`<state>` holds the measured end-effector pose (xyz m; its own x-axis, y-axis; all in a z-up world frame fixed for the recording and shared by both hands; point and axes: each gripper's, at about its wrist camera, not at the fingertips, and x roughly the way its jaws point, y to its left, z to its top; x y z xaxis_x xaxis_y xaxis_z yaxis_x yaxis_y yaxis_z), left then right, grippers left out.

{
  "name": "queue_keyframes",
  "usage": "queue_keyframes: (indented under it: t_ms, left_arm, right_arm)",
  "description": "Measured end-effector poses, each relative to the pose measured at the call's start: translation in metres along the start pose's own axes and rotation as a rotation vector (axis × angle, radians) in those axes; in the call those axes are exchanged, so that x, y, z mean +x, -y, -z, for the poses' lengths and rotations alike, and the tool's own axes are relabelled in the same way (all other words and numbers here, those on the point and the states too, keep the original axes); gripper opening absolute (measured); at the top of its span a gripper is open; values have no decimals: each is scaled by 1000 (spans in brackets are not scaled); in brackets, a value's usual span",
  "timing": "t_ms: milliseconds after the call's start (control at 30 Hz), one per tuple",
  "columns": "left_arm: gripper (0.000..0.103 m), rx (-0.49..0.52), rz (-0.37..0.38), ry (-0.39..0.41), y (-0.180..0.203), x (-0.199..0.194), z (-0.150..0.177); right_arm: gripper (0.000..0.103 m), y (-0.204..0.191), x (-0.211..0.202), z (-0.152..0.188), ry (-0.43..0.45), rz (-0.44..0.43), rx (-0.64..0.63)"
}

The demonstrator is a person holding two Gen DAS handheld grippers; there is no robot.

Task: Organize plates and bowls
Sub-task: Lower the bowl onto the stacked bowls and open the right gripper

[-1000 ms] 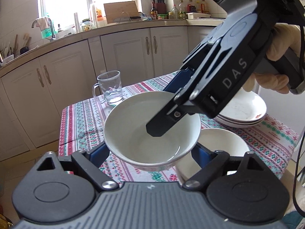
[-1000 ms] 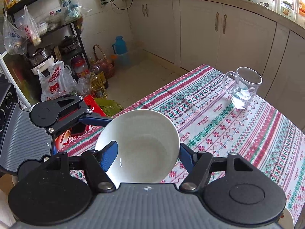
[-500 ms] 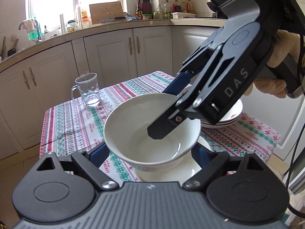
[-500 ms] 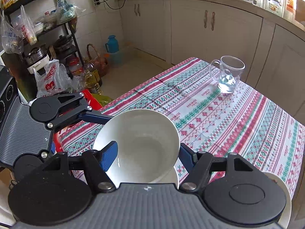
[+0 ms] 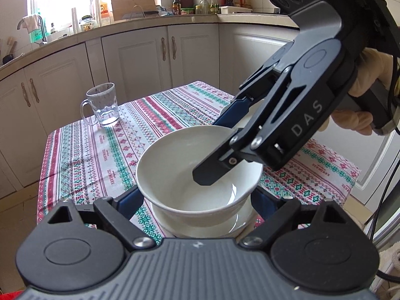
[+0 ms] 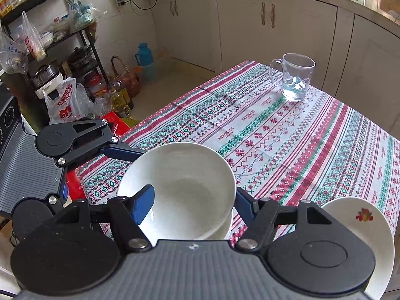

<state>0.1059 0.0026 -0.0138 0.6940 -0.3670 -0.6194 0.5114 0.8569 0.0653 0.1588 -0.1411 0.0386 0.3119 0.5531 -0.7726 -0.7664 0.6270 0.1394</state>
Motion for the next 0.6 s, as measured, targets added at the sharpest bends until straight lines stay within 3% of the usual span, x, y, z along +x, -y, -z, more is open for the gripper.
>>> queue_keyframes:
  t_ms: [600]
  left_arm:
    - [93, -40, 39, -23, -7, 8, 3]
  right_arm:
    - [75, 5, 12, 9, -1, 1, 12]
